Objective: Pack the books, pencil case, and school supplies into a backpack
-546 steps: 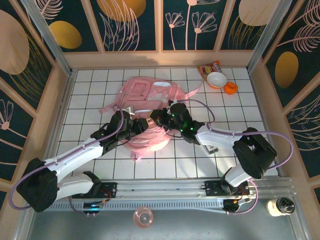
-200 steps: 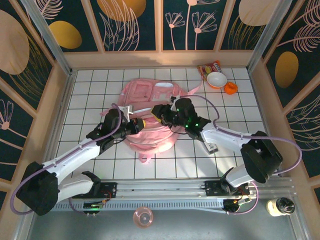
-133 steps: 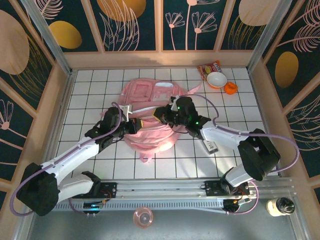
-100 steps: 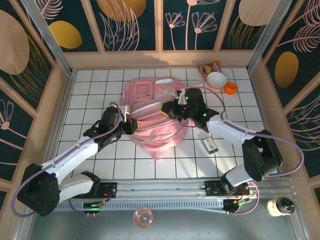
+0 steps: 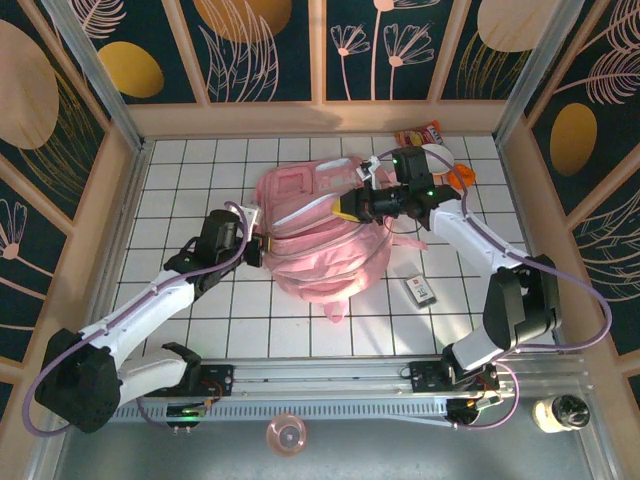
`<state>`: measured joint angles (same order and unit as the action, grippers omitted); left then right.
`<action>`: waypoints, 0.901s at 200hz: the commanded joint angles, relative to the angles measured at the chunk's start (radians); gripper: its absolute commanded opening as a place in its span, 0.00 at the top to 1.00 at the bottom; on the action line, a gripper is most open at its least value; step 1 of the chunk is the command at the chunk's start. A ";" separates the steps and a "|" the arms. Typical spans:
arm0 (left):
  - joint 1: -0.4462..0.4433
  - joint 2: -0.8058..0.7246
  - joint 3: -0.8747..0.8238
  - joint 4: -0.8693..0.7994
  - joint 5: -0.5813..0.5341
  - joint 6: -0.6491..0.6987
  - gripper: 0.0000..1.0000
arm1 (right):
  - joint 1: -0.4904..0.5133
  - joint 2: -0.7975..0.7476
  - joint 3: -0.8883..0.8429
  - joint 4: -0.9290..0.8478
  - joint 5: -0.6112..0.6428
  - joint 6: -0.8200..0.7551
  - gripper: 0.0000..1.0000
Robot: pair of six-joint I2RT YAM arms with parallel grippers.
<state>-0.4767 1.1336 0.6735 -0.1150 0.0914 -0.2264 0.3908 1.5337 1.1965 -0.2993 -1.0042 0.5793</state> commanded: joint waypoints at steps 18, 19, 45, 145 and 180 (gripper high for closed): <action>0.036 0.082 0.015 0.056 -0.215 0.290 0.86 | -0.024 -0.007 0.104 -0.051 -0.138 -0.135 1.00; 0.035 0.086 0.016 0.055 -0.213 0.295 0.84 | -0.024 -0.007 0.103 -0.051 -0.135 -0.134 1.00; 0.035 0.106 0.134 -0.043 -0.013 0.402 0.33 | -0.023 -0.021 0.065 0.059 -0.100 -0.042 1.00; -0.103 0.055 0.203 0.065 0.192 0.711 0.01 | 0.094 0.050 0.041 0.247 -0.066 0.081 1.00; -0.115 0.174 0.221 0.187 0.016 0.635 0.21 | 0.094 0.046 0.054 0.222 -0.062 0.072 1.00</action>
<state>-0.5880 1.2587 0.8680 -0.0402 0.2527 0.4347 0.4774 1.6035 1.2003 -0.1593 -1.0122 0.6697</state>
